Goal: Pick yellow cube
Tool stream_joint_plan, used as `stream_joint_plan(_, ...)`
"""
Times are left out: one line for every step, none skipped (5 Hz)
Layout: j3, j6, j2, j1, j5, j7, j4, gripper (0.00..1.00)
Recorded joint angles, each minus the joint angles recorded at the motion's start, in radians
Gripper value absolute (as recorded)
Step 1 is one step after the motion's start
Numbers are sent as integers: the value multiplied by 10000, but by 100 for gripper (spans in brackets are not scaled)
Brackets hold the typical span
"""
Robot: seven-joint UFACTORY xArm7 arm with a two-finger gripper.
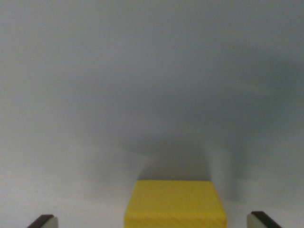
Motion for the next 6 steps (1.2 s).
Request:
stream_joint_plan(0,0,0,0,0,0,0,0)
stream_joint_plan(-30,-198,95,-48,20,-97,-120,0)
stream_joint_plan(-30,-198,95,-48,20,-97,-120,0)
stream_joint_plan(-52,-344,165,-83,35,-168,-208,0)
stream_joint_plan(-52,-344,165,-83,35,-168,-208,0)
stream_joint_plan(-64,-425,204,-103,43,-208,-257,0)
